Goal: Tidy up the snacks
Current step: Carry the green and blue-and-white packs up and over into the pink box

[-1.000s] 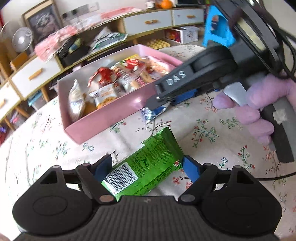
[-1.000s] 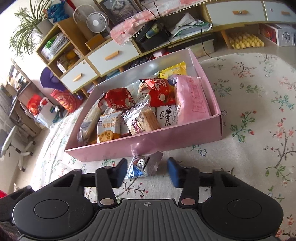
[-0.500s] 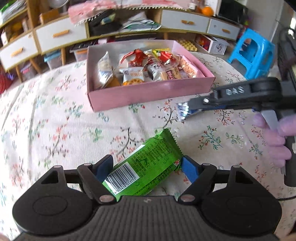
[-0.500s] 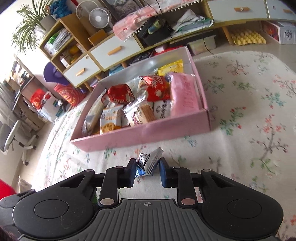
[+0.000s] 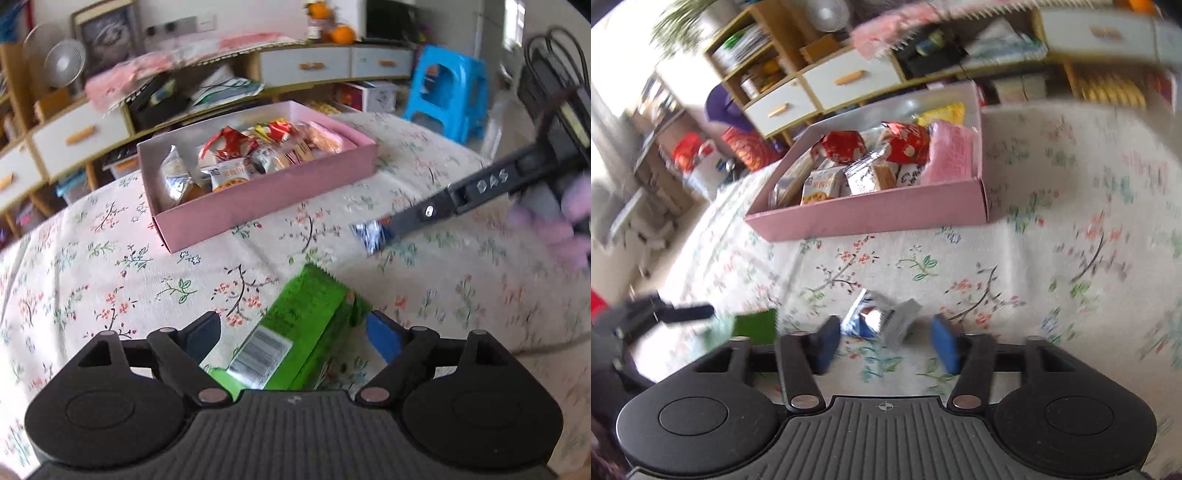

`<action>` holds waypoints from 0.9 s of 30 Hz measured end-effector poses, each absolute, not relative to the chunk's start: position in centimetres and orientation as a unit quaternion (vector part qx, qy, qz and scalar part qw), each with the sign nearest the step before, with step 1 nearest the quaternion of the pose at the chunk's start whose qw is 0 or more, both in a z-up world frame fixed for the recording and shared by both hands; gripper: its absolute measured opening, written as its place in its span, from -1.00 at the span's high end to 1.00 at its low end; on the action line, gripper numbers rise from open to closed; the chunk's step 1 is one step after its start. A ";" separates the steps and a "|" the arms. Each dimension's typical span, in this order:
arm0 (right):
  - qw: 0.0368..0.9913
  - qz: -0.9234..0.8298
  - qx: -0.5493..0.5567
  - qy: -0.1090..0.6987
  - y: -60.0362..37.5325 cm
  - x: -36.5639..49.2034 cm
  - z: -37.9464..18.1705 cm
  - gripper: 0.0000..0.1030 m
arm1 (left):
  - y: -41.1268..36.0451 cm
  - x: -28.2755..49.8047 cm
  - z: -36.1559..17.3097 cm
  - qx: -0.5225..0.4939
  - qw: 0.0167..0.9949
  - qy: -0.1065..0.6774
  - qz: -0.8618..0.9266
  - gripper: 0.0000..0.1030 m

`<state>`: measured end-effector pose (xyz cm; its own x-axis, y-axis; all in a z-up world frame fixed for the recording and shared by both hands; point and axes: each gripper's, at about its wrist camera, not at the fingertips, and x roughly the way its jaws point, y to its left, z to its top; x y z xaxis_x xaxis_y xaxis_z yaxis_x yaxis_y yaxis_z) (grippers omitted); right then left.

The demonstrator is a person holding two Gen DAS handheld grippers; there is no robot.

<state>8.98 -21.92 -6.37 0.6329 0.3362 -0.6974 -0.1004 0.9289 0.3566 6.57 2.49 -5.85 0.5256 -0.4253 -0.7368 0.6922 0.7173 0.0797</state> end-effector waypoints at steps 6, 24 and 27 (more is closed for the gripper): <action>0.904 0.137 0.053 0.402 -20.8 8.6 -6.8 -0.32 | 3.1 6.8 -6.8 0.199 0.841 0.374 -0.338 -0.57; 0.911 0.160 -0.055 0.376 -16.8 9.1 -7.1 0.25 | 4.5 8.0 -6.4 0.126 0.851 0.404 -0.312 0.12; 0.910 0.165 -0.045 0.378 -17.3 8.9 -6.8 0.41 | 4.5 8.1 -6.3 0.122 0.853 0.407 -0.303 0.13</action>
<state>8.94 -17.26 -6.82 0.6597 0.2660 -0.7029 -0.3343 0.9415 0.0426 8.11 4.53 -6.33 0.4843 -0.4185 -0.7683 0.6166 0.7863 -0.0397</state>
